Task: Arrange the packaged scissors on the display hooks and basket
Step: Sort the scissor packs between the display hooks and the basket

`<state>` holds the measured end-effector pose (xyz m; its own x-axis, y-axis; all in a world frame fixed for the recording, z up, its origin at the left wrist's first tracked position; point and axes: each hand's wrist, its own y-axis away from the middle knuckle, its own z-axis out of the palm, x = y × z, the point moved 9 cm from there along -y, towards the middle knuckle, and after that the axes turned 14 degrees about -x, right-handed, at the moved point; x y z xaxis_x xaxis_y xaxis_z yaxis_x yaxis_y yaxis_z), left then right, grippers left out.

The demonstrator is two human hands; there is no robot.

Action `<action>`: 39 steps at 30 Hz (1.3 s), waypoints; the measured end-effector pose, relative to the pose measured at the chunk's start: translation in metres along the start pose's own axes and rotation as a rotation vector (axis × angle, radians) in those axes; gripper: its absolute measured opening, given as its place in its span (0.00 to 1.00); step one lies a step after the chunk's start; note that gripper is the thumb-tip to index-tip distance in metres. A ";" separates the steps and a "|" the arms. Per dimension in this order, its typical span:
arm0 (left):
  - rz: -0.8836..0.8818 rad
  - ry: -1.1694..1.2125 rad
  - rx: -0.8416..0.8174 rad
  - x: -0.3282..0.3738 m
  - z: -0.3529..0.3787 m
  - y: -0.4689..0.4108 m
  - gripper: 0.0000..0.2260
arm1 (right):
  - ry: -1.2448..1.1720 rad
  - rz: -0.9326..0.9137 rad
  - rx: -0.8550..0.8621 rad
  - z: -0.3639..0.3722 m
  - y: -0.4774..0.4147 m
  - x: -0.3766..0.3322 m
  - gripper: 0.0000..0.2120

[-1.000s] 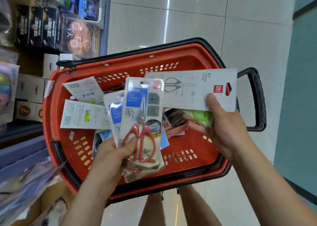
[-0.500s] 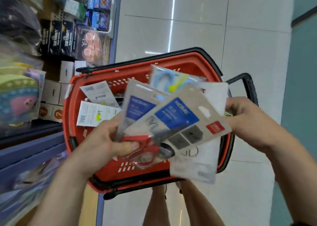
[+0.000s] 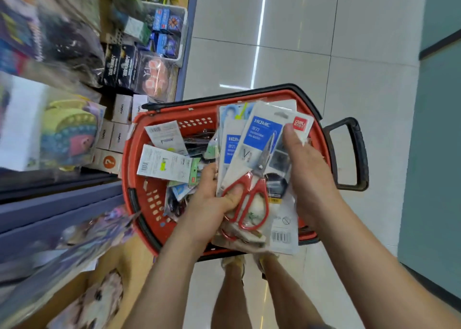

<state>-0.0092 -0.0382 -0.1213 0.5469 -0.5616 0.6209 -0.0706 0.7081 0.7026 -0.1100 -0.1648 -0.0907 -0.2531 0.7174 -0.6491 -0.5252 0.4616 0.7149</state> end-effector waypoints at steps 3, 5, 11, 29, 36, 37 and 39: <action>0.041 0.087 0.101 0.015 0.003 0.025 0.18 | 0.115 -0.106 0.053 0.013 0.018 -0.023 0.15; 0.074 0.144 0.169 0.025 0.004 0.049 0.17 | 0.188 -0.166 0.085 0.020 0.032 -0.038 0.14; 0.239 0.205 0.431 0.071 -0.005 0.131 0.17 | 0.463 -0.639 0.341 0.003 0.123 -0.148 0.29; 0.629 0.316 0.657 0.136 0.096 0.310 0.19 | 0.589 -0.167 -0.790 0.155 0.241 -0.158 0.39; 0.735 0.259 0.875 0.117 0.104 0.422 0.22 | 0.567 -0.340 -0.890 0.225 0.319 -0.125 0.34; 0.737 0.250 0.937 0.108 0.103 0.438 0.22 | 0.580 -0.336 -0.927 0.233 0.331 -0.114 0.33; 0.743 0.282 1.085 0.076 0.099 0.479 0.20 | 0.571 -0.272 -1.009 0.252 0.361 -0.086 0.28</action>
<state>-0.0840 0.2160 0.2972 0.2334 0.0035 0.9724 -0.9718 0.0360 0.2331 -0.0729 0.0724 0.2887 -0.2251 0.2049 -0.9526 -0.9551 -0.2400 0.1741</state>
